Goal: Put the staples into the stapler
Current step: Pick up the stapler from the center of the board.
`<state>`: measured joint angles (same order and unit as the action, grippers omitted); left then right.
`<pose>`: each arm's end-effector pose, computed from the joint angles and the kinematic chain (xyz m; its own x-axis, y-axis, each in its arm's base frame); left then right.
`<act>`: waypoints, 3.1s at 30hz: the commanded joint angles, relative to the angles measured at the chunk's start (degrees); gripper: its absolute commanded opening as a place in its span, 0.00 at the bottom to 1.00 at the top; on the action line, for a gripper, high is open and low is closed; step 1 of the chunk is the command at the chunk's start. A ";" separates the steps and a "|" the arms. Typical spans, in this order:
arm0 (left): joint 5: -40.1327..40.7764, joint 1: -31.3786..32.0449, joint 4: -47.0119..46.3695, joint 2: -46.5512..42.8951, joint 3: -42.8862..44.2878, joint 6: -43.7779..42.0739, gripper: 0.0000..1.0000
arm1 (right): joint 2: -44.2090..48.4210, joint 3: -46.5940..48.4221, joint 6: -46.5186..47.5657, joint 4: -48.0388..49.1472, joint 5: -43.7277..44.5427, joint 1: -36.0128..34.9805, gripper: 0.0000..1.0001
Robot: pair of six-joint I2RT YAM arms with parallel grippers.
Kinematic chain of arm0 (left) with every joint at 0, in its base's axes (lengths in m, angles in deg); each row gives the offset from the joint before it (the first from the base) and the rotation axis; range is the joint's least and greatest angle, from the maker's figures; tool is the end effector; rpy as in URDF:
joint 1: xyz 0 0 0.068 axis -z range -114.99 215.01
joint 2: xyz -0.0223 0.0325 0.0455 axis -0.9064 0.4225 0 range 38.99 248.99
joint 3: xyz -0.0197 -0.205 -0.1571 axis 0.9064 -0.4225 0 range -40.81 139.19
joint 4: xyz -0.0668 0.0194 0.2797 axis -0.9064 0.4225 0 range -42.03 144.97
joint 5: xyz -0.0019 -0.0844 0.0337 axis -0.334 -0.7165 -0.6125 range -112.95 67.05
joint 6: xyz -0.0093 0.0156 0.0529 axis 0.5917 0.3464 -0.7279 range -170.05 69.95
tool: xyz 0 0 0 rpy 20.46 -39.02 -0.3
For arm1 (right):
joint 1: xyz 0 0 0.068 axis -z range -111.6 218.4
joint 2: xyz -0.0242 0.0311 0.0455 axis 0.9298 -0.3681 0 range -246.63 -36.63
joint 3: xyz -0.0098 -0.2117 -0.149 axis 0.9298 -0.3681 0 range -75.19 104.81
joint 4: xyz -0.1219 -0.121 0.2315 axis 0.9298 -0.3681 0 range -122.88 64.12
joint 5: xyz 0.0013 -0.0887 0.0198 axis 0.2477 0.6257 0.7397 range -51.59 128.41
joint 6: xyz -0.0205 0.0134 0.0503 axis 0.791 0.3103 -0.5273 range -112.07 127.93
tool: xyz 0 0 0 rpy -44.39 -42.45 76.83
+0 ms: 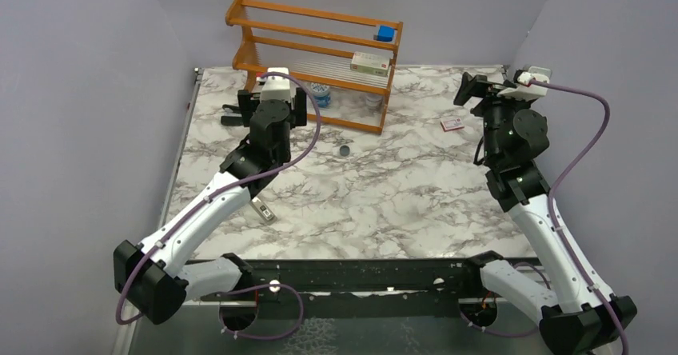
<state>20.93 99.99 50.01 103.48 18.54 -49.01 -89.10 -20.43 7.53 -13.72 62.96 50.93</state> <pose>0.2539 -0.1451 0.3614 -0.0997 0.0538 -0.9936 -0.1520 0.9860 0.0687 0.2378 0.0582 0.4098 0.2389 0.0819 -0.9676 0.1090 0.9879 0.1105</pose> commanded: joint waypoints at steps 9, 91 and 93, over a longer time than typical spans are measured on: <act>-8.87 -1.05 7.03 8.36 7.50 4.53 0.99 | -1.66 4.52 -13.36 -16.05 -7.91 4.35 0.99; -36.18 -0.04 18.95 0.36 -8.11 24.05 0.00 | -8.73 -5.51 -24.32 -14.22 -20.79 4.83 0.91; -38.96 1.39 15.25 2.46 -7.58 22.12 0.00 | -8.66 -5.41 -23.13 -14.27 -25.31 4.82 0.92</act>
<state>-10.11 98.77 75.26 102.89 8.29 -20.29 -99.09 -25.15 -16.71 -32.08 45.02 55.41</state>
